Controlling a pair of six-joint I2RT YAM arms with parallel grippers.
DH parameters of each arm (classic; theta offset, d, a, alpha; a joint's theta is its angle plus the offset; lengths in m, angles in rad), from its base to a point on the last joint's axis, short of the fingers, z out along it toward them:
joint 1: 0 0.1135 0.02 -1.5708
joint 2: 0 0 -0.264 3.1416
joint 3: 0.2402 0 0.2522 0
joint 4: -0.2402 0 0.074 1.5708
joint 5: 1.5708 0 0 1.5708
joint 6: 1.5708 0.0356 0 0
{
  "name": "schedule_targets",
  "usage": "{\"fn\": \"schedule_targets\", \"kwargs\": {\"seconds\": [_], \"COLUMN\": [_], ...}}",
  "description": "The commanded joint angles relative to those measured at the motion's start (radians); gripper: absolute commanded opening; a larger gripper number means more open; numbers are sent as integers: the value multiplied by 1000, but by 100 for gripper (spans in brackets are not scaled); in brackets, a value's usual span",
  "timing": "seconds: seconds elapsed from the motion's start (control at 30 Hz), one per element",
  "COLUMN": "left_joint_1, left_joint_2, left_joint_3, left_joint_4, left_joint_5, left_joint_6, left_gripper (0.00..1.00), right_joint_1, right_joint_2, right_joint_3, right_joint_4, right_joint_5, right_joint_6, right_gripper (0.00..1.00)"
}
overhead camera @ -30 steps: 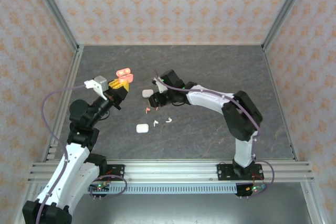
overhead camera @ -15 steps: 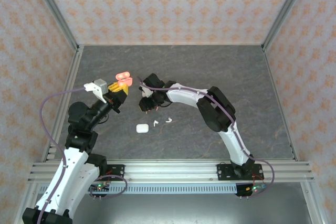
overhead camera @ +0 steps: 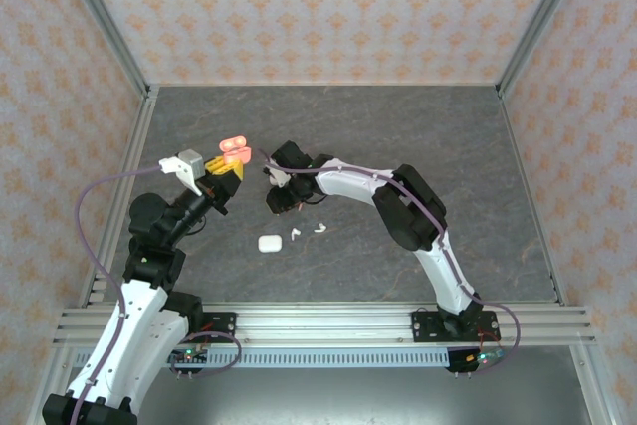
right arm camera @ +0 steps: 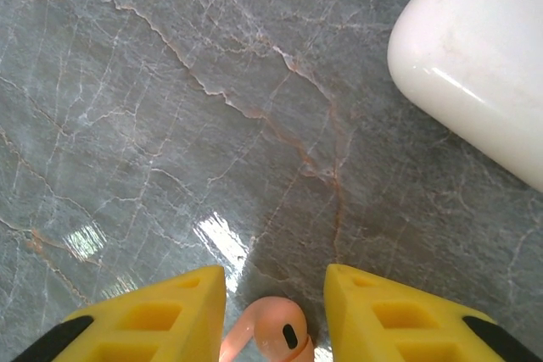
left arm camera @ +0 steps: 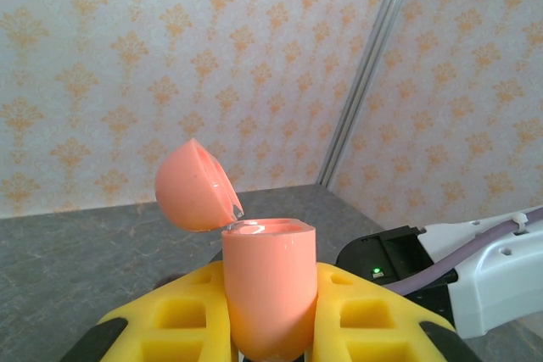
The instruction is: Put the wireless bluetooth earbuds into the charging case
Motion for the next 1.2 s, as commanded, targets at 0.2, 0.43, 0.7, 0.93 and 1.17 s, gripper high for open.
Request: {"fn": "schedule_targets", "kwargs": {"seconds": [0.2, 0.43, 0.7, 0.93, 1.17], "left_joint_1": [5, 5, 4, -9, -134], "left_joint_2": [5, 3, 10, 42, 95], "left_joint_3": [17, 17, 17, 13, 11], "left_joint_4": [14, 12, 19, 54, 100], "left_joint_5": [2, 3, 20, 83, 91], "left_joint_6": [16, 17, 6, -36, -11], "left_gripper": [0, 0, 0, 0, 0], "right_joint_1": [22, 23, 23, -6, -21], "right_joint_2": [-45, -36, -150, -480, -815], "right_joint_3": [-66, -60, -114, -324, -447], "right_joint_4": [-93, -93, -21, 129, 196], "right_joint_5": [13, 28, 93, 211, 293], "right_joint_6": [-20, -23, -6, 39, -14], "right_gripper": [34, 25, 19, 18, 17]}}
